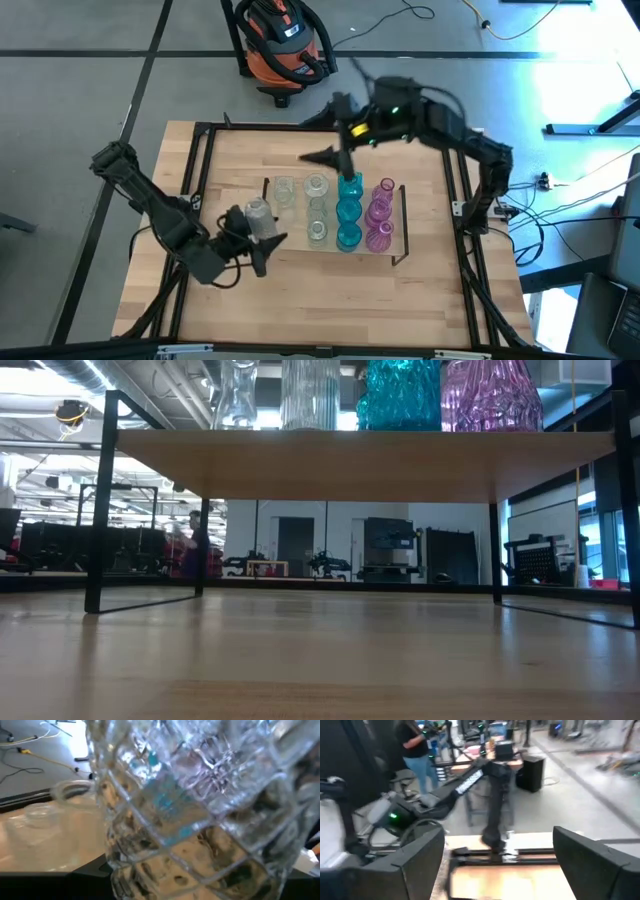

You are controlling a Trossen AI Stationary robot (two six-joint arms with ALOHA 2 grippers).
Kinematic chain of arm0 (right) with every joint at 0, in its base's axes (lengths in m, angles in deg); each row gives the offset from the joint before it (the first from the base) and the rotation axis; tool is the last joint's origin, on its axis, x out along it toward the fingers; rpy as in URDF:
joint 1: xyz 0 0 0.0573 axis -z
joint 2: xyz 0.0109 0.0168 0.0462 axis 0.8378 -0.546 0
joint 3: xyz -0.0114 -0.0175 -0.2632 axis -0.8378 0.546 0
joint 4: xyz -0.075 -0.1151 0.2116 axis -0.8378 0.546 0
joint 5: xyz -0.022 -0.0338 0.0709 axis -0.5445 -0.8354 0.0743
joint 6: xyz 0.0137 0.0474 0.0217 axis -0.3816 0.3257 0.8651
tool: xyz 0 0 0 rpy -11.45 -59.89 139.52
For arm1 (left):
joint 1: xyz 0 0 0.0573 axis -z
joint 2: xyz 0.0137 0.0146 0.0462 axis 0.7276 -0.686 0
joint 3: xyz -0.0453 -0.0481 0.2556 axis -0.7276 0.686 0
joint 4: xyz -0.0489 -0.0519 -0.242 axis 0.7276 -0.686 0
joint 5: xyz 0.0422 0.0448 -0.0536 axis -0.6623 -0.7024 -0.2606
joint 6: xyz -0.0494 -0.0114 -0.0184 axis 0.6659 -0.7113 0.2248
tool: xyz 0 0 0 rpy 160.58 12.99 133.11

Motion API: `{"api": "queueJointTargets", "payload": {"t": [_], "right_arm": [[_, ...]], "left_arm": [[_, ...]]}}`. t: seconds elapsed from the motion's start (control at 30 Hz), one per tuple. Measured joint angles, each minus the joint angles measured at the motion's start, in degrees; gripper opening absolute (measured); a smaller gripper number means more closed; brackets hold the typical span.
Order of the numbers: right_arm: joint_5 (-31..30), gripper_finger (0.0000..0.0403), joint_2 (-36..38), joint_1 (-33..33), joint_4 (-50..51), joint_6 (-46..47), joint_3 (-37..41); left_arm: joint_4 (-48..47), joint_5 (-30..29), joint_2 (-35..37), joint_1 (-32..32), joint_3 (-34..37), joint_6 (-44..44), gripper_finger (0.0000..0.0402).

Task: Sort vases onto shelf
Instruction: Put the transparent vase on the shelf

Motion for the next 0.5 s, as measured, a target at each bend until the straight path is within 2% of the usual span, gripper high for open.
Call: {"api": "queueJointTargets", "payload": {"t": [0.17, 0.33, 0.5], "right_arm": [[3.7, 0.0347, -2.7, -4.7, -2.0, 3.2, 0.0], [3.4, 0.0347, -4.3, -9.4, -3.6, 3.0, 0.0], [0.8, 0.0346, -6.5, -12.2, -6.6, 7.4, 0.1]], "left_arm": [[5.5, -0.7, -1.3, 1.5, -0.1, -6.8, 0.0232], [6.6, -0.9, -1.3, 0.9, -0.1, -11.6, 0.0232], [6.7, 2.2, -1.3, -0.3, -0.1, -13.1, 0.0232]]}}
